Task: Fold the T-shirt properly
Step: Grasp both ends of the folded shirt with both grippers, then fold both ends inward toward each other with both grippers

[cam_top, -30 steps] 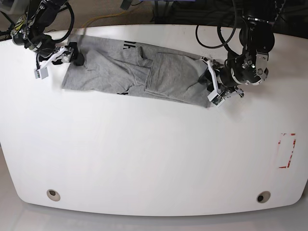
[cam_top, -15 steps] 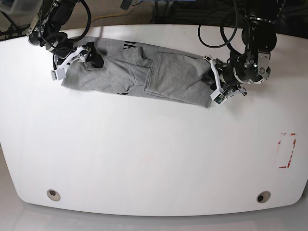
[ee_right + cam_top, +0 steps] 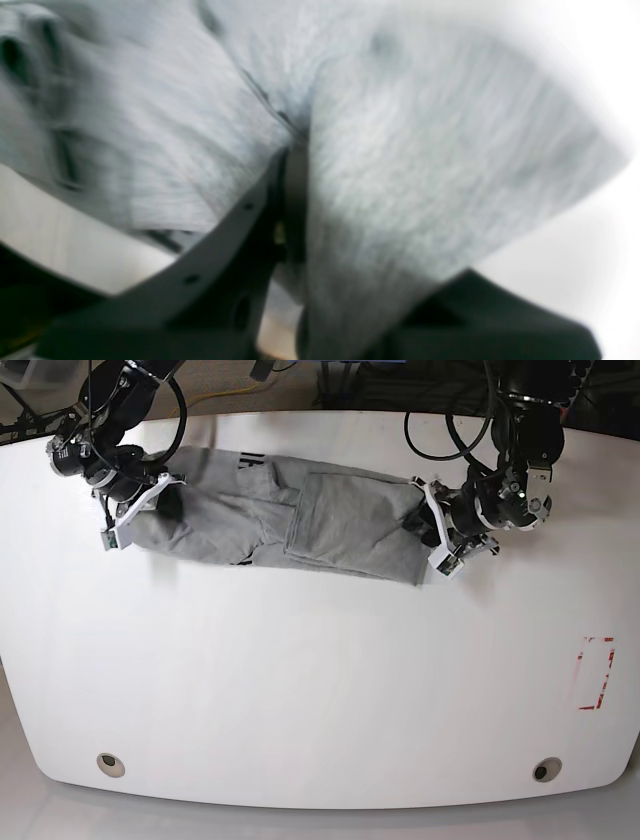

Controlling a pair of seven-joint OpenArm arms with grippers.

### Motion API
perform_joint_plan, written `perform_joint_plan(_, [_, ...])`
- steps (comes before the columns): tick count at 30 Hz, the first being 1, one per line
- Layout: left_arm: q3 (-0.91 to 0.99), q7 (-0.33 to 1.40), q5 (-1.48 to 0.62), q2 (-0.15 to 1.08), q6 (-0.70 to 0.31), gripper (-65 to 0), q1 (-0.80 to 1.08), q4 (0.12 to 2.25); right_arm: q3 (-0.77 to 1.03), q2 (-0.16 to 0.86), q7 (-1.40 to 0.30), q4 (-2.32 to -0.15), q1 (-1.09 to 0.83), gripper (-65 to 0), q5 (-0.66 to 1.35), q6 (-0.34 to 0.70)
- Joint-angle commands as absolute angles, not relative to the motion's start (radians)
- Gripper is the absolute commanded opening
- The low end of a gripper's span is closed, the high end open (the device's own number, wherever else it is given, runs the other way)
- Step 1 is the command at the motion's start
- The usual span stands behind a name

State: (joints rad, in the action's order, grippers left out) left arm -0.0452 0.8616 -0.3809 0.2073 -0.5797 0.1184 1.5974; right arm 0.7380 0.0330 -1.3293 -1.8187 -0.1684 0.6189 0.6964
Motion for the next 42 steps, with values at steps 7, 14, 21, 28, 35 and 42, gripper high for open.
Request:
perform_joint_plan(7, [-0.05,0.894,-0.363,0.107,-0.578,-43.1,0.117,1.572,0.734,0.071,-1.396,-1.969,-0.111,-65.0,0.768,0.698])
perform_joint_plan(14, [-0.05,0.894,-0.363,0.042,-0.576,-43.1,0.117,1.569,0.59,0.067,-1.396,-1.972,-0.067,-65.0,0.918,0.698])
perform_joint_plan(21, [-0.05,0.894,-0.363,0.012,-0.576,-43.1,0.12,1.572,0.392,0.028,-1.365,-1.962,-0.064,-65.0,0.924,0.698])
perform_joint_plan(28, [-0.044,0.894,-0.367,0.01,-0.576,-43.2,0.127,1.58,0.268,0.033,-1.23,-1.828,-0.062,-65.0,0.924,0.698])
perform_joint_plan(35, [-0.044,0.894,-0.372,0.008,-0.578,-43.1,0.133,1.592,0.143,0.128,-1.05,-1.678,-0.064,-37.1,0.926,0.698])
perform_joint_plan(42, [-0.044,0.892,-0.372,0.007,-0.581,-42.9,0.134,1.69,0.067,0.148,-1.053,-1.765,-0.07,-17.4,0.923,0.698])
